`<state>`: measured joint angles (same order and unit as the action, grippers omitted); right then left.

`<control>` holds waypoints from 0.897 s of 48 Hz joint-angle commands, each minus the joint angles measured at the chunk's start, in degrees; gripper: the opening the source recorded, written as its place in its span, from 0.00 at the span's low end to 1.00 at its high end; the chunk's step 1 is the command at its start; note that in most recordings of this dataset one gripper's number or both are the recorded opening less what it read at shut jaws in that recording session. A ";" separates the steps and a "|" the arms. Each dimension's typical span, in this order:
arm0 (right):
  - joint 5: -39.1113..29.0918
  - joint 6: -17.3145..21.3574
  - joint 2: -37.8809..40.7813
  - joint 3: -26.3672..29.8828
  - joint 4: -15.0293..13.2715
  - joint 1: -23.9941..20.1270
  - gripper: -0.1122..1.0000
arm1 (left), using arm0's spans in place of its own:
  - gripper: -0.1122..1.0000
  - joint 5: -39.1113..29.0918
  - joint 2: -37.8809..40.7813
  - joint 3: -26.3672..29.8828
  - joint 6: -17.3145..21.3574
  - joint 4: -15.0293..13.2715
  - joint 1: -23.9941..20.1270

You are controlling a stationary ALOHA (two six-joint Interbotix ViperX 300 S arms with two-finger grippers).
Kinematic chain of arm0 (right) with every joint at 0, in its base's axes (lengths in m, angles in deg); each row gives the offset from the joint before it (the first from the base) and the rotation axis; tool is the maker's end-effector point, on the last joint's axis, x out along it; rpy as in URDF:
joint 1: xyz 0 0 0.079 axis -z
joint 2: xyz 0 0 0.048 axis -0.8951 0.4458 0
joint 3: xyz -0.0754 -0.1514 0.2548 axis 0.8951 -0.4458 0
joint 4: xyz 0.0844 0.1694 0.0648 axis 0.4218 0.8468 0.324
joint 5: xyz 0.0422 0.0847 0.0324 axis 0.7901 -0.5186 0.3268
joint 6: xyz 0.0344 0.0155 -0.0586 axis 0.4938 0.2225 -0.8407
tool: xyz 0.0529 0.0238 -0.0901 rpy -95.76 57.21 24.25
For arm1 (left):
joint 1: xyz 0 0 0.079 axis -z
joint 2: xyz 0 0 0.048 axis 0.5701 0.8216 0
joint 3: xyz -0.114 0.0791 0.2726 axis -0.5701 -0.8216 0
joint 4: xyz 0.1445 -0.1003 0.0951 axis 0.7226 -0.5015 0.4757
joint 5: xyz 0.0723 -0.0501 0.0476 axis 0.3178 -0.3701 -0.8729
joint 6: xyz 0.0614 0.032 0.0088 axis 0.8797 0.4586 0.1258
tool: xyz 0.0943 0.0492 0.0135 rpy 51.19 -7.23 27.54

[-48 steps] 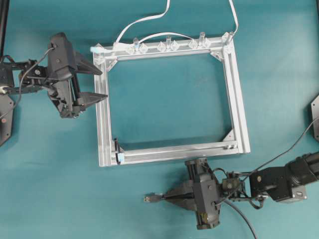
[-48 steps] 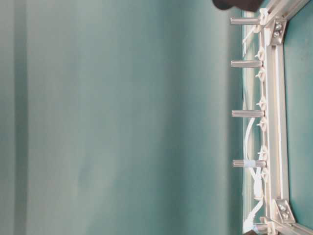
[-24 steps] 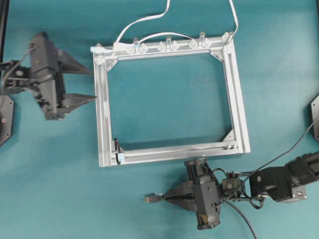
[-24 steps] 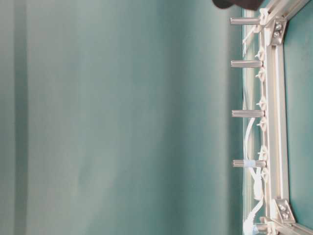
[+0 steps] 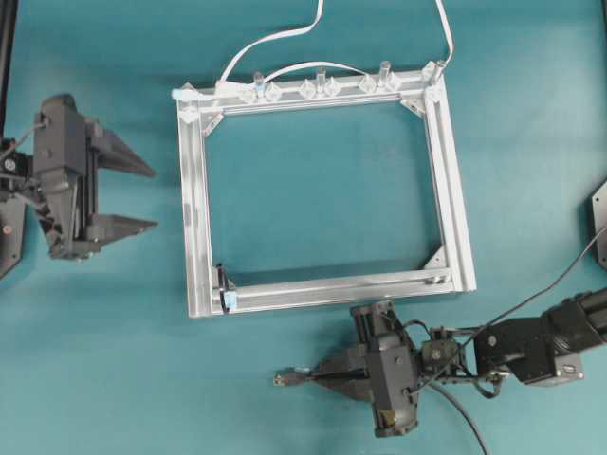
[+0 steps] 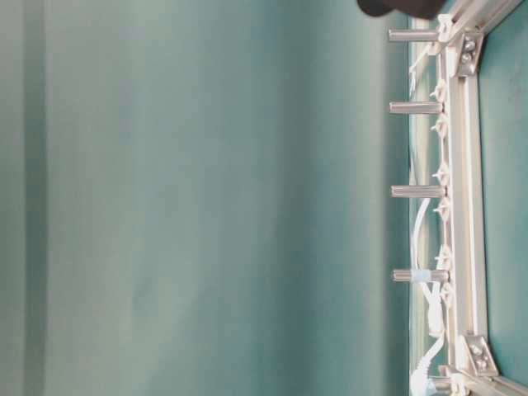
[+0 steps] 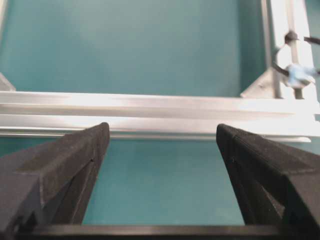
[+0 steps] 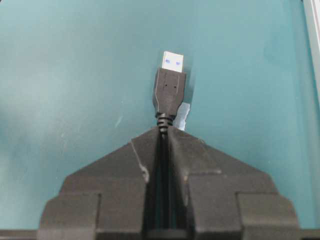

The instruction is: Insert the wire through the string loop located on the left side.

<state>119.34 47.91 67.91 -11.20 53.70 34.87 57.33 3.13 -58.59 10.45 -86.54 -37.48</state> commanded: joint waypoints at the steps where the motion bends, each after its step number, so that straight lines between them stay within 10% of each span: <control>1: 0.44 -0.09 -0.88 0.88 -0.18 0.09 0.17 | 0.92 0.09 -0.18 0.53 -0.09 0.18 0.97; 43: -6.50 -5.45 -10.99 0.44 0.00 1.32 0.17 | 0.92 0.09 -0.09 0.26 -0.09 0.18 1.58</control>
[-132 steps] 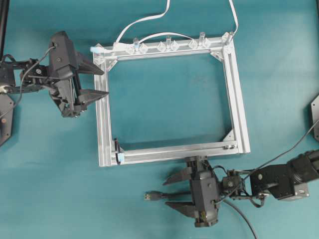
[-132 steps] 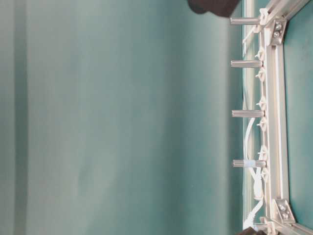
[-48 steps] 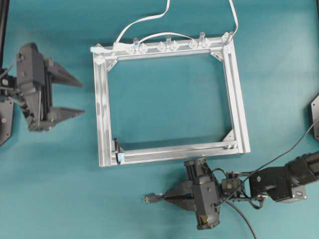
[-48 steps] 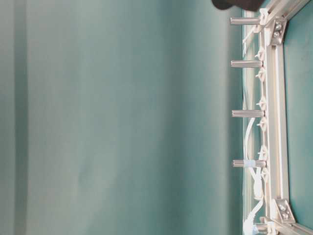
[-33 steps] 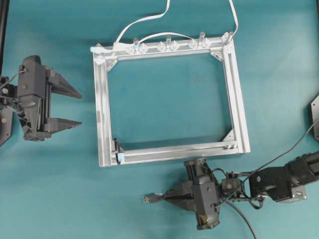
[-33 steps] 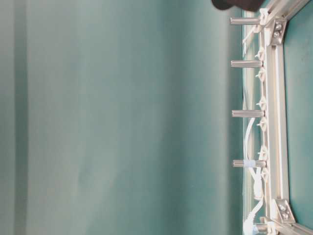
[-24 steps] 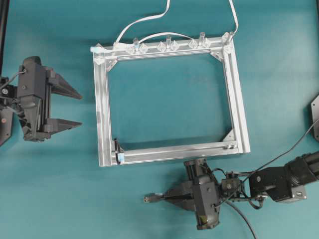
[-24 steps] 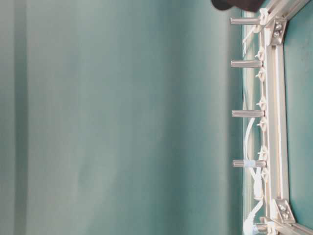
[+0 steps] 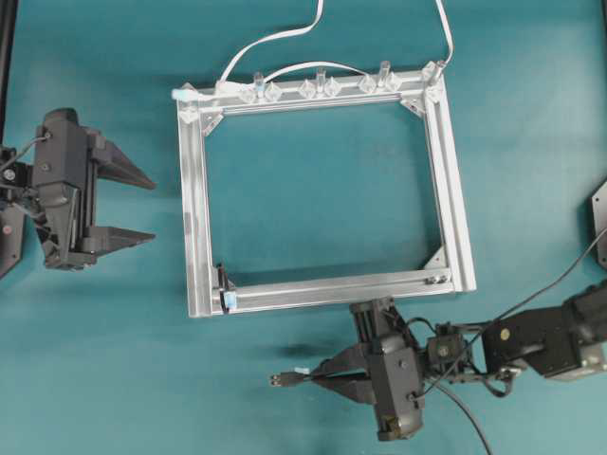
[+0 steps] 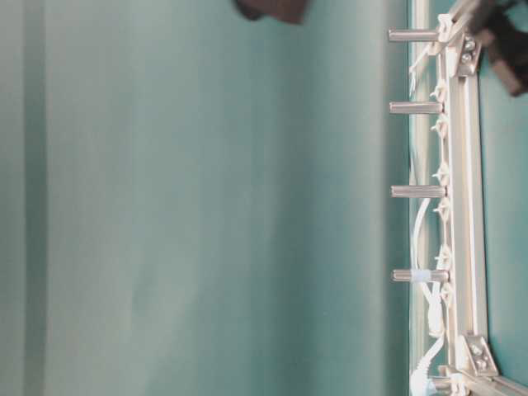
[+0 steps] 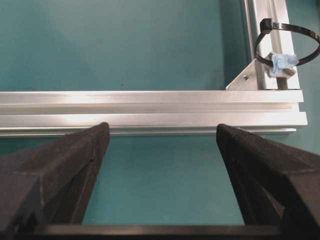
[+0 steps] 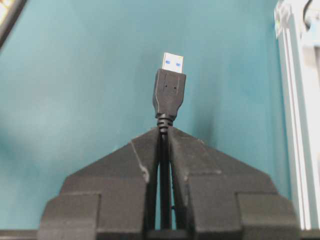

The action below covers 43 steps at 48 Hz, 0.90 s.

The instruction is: Insert the wire through the string loop located on the left side.

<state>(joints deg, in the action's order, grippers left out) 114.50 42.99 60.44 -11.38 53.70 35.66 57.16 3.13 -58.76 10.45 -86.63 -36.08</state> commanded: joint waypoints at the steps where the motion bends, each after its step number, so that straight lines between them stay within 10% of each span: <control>1: -2.11 -0.79 -3.87 0.70 0.00 0.62 0.16 | 0.92 0.26 -0.09 0.44 -0.09 0.26 0.18; 43: -5.10 -1.93 -6.42 -0.62 -0.18 3.52 0.17 | 0.92 0.26 -0.09 0.44 -0.18 0.26 0.18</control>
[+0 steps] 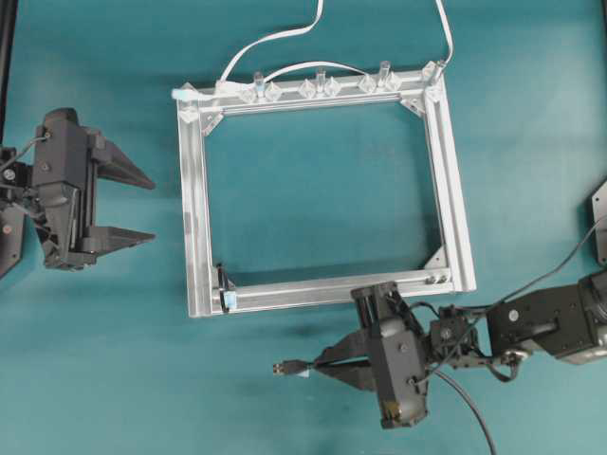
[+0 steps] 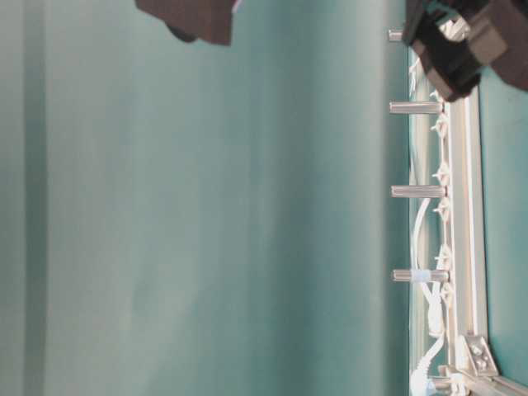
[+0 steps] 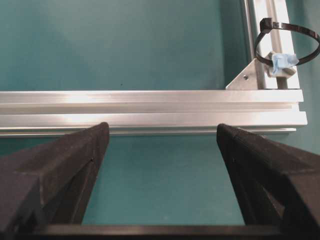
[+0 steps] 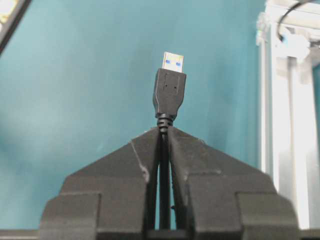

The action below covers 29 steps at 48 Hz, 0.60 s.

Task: Insert the wire through the string loop located on the left side.
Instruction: 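Carry the plug with the right gripper toward the zip-tie loop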

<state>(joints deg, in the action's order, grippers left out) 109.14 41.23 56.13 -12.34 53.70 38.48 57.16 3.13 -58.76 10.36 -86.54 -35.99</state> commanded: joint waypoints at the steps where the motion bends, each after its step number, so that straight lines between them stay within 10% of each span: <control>1: 0.26 -0.26 -2.02 0.26 -0.18 0.88 0.16 | 0.92 0.26 -0.09 0.44 -0.09 0.18 0.18; 29: -2.11 -5.36 -3.78 0.18 -0.18 5.36 0.17 | 0.92 0.26 0.18 0.18 -0.09 0.18 0.18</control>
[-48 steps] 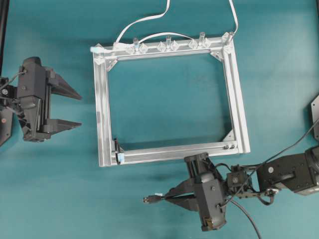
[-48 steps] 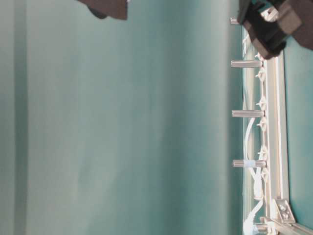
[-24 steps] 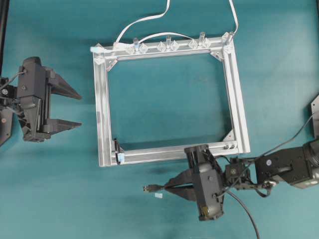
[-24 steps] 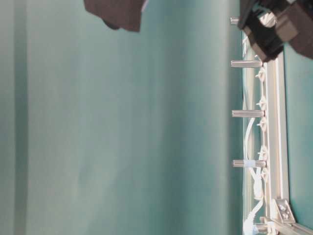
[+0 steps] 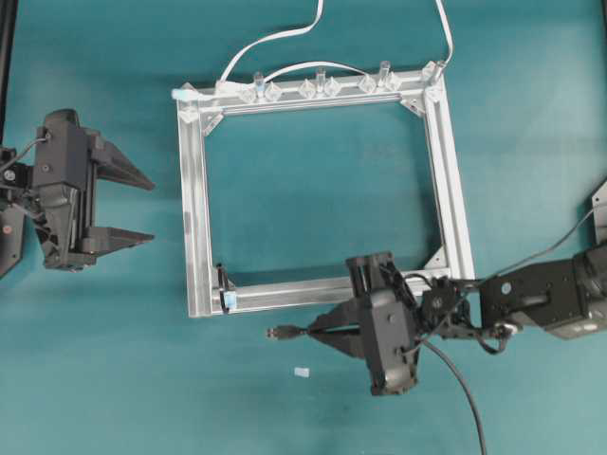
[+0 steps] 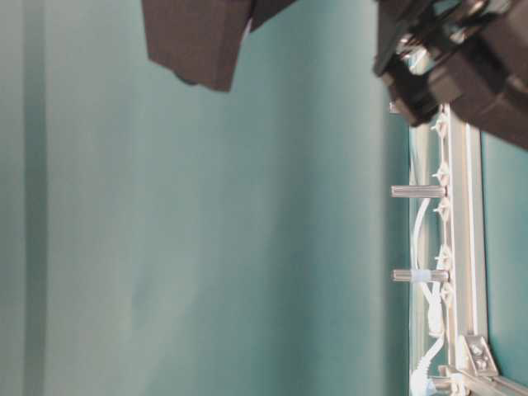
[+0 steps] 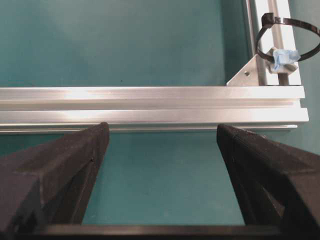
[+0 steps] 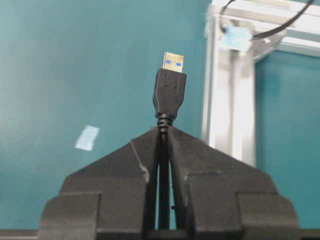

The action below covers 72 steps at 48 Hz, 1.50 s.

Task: Insert the wire through the string loop located on the left side.
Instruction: 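Carry the plug with the right gripper toward the zip-tie loop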

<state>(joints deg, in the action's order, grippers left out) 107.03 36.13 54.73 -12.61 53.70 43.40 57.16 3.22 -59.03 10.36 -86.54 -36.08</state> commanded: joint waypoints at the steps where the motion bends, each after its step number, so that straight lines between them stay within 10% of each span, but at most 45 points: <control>1: -0.09 -0.44 -2.37 0.44 -0.18 0.62 0.17 | 0.92 0.26 0.09 0.53 -0.09 0.18 0.26; 72: -1.67 -4.75 -2.64 0.09 -3.43 6.24 0.17 | 0.91 0.26 -0.26 0.26 -0.18 0.18 0.26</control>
<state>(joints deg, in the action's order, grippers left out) 105.19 31.47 54.29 -13.05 50.45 49.46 57.16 3.04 -59.29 10.36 -86.54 -36.08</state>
